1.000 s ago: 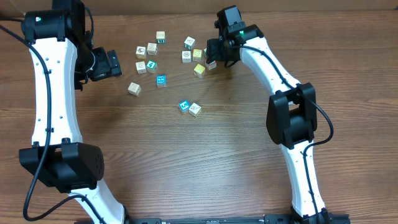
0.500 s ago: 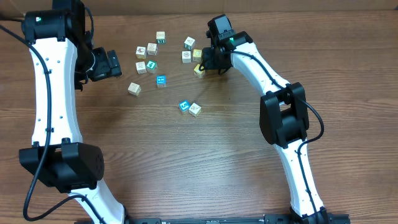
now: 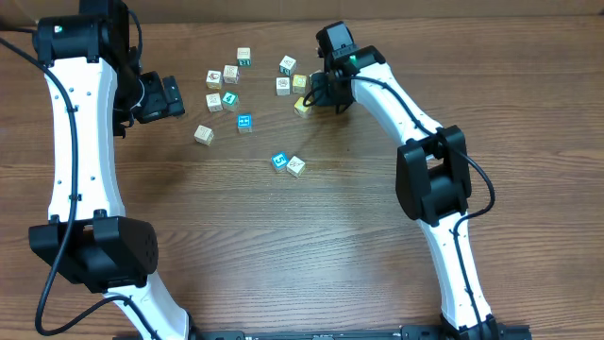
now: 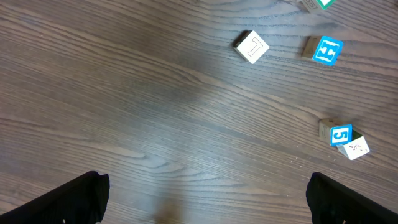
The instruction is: Form a circle
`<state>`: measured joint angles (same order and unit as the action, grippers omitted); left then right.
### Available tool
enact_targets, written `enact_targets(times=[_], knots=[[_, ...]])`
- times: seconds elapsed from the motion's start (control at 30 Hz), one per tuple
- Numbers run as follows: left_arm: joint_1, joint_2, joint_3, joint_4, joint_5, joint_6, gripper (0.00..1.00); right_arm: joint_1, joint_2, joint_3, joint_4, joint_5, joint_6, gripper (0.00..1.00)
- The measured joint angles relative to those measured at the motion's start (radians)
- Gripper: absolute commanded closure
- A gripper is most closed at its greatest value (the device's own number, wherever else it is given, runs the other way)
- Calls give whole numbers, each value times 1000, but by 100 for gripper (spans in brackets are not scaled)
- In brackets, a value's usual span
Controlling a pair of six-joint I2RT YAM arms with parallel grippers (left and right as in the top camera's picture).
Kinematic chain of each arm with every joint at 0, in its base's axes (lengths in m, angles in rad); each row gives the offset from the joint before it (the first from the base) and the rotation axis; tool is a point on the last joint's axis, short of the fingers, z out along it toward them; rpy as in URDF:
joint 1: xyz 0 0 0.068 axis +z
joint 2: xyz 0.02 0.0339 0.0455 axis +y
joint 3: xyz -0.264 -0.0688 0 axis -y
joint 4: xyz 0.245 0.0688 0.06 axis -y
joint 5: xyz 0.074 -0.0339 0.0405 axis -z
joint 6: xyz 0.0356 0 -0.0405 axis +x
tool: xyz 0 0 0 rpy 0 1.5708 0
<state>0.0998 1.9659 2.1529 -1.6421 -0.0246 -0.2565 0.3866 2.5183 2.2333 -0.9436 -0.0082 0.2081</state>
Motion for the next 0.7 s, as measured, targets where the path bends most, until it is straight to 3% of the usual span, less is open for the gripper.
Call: enact_targets(times=[0.1, 0.4, 0.7], knots=[[0, 0, 0, 0, 0, 0, 1, 0, -74, -2, -63, 2, -1, 77], [0, 0, 0, 0, 0, 0, 1, 10, -390, 3, -244, -63, -21, 77], [0, 0, 0, 0, 0, 0, 0, 189, -402, -16, -441, -145, -95, 76]])
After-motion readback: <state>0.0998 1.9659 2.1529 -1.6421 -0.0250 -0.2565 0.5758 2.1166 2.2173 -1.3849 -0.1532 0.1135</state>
